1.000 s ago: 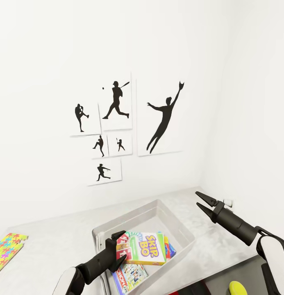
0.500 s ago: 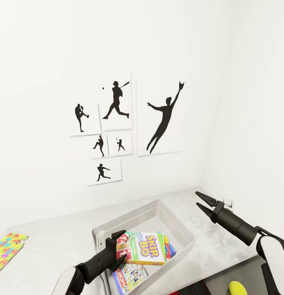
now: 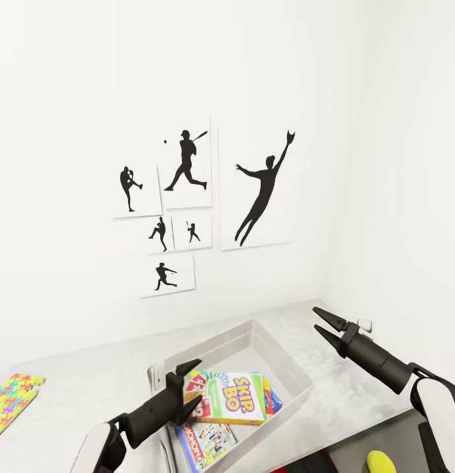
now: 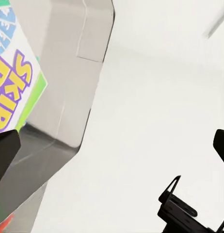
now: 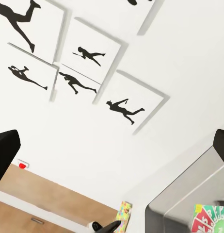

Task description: Put all the toys in the child's room - the three board games (two on the bed and one on the table), the two jigsaw puzzles on the table, and the tennis ball on the table - inside the toy box on the table in the child's room.

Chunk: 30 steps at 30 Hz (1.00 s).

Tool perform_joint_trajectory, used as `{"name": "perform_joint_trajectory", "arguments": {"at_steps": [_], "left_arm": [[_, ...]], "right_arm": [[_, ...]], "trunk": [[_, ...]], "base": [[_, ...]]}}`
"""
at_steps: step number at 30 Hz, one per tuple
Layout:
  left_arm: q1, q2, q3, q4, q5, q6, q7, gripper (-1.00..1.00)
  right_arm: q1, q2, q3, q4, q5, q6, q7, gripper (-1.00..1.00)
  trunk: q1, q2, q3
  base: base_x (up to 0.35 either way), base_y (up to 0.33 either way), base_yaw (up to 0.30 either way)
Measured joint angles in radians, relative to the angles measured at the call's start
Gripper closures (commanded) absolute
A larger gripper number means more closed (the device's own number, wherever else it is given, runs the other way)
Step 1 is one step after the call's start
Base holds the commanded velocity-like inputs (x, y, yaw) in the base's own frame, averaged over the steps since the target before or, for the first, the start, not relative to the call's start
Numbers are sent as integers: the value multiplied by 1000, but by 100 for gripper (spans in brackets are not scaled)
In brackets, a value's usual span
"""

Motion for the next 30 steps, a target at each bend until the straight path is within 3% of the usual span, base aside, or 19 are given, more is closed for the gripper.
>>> {"name": "perform_joint_trajectory", "arguments": {"at_steps": [8, 11, 15, 16, 18, 19, 21, 22, 23, 24, 27, 28, 30], "left_arm": [[5, 3, 6, -57, -1, 68, 0, -100], [6, 34, 14, -70, -1, 102, -1, -100], [6, 100, 48, -90, 3, 159, -5, -100], [5, 128, 65, -96, 13, 171, -8, -100], [5, 160, 78, -100, 38, 179, -9, -100], [4, 189, 86, -104, 75, 186, -10, -100], [3, 222, 91, -106, 125, 190, -11, -100], [2, 256, 93, -108, 177, 193, -11, -100], [1, 275, 94, -109, 204, 195, -11, -100], [-2, 314, 96, -110, 256, 196, -11, -100], [-4, 379, 97, -110, 330, 198, -11, -100], [-5, 419, 97, -111, 375, 199, -12, -100], [-6, 474, 98, -111, 436, 200, -12, -100]], "right_arm": [[0, 0, -1, 0, 0, 0, 0, -100], [0, 0, -1, 0, 0, 0, 0, -100], [0, -1, -2, 0, 0, 0, 1, -100], [0, -1, -2, 0, 0, 0, 1, -100], [0, -1, -2, 0, 0, 0, 1, -100], [0, -1, -2, 0, 0, 0, 1, -100], [0, 0, -2, 0, 0, 0, 2, -100], [0, 0, -1, 0, 0, 0, 2, -100], [0, 0, -1, 0, 0, 0, 2, -100], [0, 0, -1, 0, 0, 0, 2, -100], [0, 0, -1, 0, 0, 0, 1, -100], [0, 0, -1, 0, 0, 0, 1, -100], [0, 0, 0, 0, 0, 0, 0, -100]], "trunk": [[0, 0, 0], [0, 0, 0], [0, 0, 0], [0, 0, 0], [0, 0, 0], [0, 0, 0], [0, 0, 0], [0, 0, 0], [0, 0, 0], [0, 0, 0], [0, 0, 0], [0, 0, 0], [0, 0, 0]], "base": [[0, 0, 0], [0, 0, 0], [0, 0, 0], [0, 0, 0], [0, 0, 0], [0, 0, 0], [0, 0, 0], [0, 0, 0], [0, 0, 0], [0, 0, 0], [0, 0, 0], [0, 0, 0], [0, 0, 0]]}}
